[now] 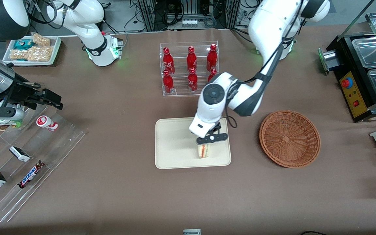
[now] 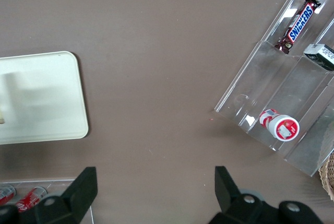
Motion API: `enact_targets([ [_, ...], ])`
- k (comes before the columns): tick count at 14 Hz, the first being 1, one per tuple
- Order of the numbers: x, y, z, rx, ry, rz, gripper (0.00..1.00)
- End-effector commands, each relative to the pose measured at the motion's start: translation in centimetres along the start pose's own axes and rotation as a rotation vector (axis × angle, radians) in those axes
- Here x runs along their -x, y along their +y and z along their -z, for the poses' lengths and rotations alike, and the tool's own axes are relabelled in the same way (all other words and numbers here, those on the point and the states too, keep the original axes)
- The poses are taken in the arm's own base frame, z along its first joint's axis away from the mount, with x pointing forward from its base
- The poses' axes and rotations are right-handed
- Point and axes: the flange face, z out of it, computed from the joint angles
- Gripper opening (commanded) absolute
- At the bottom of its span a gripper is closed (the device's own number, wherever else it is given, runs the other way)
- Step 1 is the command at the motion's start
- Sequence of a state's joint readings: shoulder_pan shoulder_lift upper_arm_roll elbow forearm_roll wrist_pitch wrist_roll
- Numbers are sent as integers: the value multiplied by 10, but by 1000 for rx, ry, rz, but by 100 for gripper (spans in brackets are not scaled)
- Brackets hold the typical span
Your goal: Place sandwich from basket to tray
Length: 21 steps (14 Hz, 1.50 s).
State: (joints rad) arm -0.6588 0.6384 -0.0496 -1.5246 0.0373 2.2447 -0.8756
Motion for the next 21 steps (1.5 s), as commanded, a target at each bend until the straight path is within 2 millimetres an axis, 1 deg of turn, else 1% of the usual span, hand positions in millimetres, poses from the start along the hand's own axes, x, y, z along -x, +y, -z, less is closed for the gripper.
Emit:
enact_targets([
  [1, 0, 15, -16, -32, 42, 8, 3],
  [3, 14, 29, -27, -31, 67, -6, 4],
  [5, 18, 29, -41, -37, 62, 1, 7],
  [6, 19, 29, -46, -34, 63, 0, 18],
  [7, 26, 35, -46, -25, 67, -6, 50],
  [8, 28, 38, -46, -22, 71, -16, 100],
  [9, 27, 39, -41, -18, 75, -22, 100],
  [10, 24, 38, -32, -13, 81, -15, 100],
  [11, 19, 36, -16, -4, 92, -9, 100],
  [12, 15, 35, 9, 3, 102, -3, 100],
  [14, -1, 17, 54, -11, 106, 30, 100],
  [15, -7, 8, 84, -13, 112, 44, 100],
  [16, -16, -6, 109, -19, 109, 44, 100],
  [17, -32, -27, 132, -26, 105, 37, 100],
  [18, -41, -44, 148, -36, 96, 32, 100],
  [19, -52, -66, 160, -59, 77, 53, 100],
  [20, -71, -96, 166, -76, 59, 104, 100],
  [21, -80, -118, 169, -89, 37, 132, 100],
])
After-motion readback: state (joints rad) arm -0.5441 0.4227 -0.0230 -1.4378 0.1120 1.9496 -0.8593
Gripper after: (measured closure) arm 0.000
